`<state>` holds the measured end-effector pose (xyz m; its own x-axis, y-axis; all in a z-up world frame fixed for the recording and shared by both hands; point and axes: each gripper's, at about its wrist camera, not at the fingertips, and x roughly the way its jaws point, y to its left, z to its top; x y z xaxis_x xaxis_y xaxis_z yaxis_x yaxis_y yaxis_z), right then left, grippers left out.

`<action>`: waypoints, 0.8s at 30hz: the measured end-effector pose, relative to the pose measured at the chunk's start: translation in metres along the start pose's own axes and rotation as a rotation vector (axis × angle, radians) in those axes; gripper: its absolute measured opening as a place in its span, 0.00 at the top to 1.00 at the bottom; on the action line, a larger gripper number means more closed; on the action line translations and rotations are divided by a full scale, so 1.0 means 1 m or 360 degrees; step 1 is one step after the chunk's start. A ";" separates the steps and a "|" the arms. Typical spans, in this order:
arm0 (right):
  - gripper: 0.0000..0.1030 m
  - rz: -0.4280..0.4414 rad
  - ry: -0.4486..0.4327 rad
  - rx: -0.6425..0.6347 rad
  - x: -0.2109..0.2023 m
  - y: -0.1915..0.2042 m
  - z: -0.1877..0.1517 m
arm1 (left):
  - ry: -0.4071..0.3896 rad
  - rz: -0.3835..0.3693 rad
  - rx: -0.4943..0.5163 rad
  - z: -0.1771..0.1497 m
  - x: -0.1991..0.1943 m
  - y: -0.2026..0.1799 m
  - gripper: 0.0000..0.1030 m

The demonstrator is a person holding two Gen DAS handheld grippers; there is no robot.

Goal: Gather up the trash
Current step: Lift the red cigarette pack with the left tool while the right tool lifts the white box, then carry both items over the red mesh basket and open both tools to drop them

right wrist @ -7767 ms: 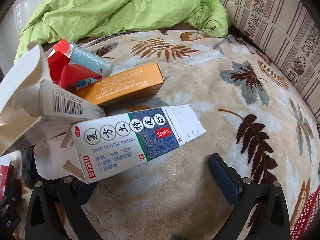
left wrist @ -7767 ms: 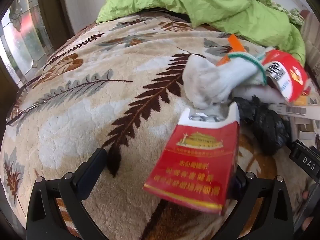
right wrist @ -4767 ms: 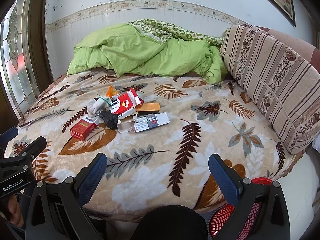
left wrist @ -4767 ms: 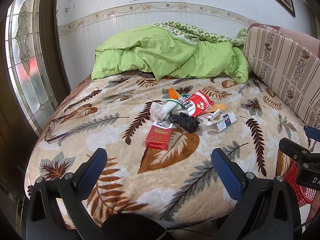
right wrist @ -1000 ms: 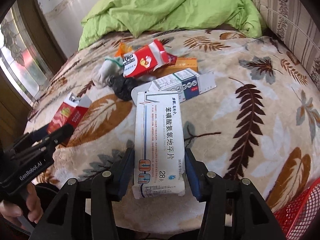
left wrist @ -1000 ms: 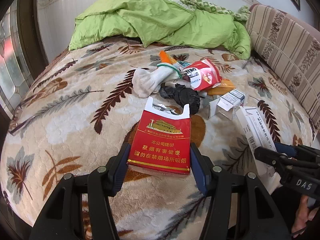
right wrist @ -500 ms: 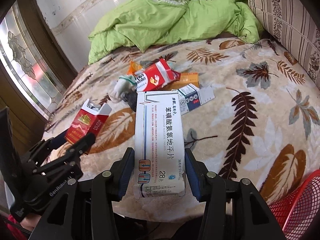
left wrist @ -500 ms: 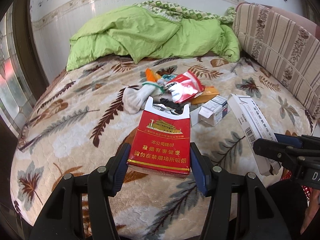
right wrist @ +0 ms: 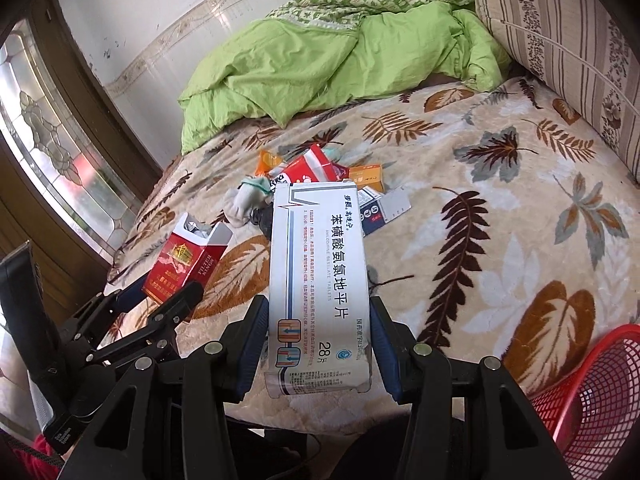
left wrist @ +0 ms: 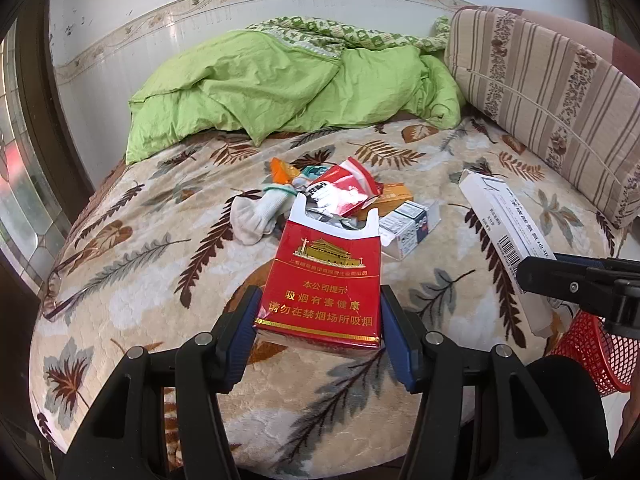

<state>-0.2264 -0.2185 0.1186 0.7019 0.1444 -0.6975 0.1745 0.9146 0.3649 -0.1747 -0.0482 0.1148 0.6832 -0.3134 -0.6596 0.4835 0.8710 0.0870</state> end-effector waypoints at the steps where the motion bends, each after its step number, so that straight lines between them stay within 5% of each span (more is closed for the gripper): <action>1: 0.48 0.0004 -0.0005 0.0008 -0.003 -0.002 0.000 | -0.0003 -0.0004 0.0006 0.000 -0.001 -0.002 0.45; 15: 0.48 -0.0019 -0.0087 0.0162 -0.046 -0.048 -0.009 | -0.0017 -0.0112 0.0119 0.011 -0.012 -0.043 0.45; 24: 0.48 -0.0130 -0.0176 0.0411 -0.099 -0.113 -0.030 | 0.0008 -0.0405 0.0254 0.021 -0.022 -0.099 0.45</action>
<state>-0.3362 -0.3252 0.1275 0.7469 0.0191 -0.6647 0.3936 0.7929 0.4651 -0.2261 -0.1357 0.1368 0.5265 -0.5116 -0.6790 0.7191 0.6940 0.0346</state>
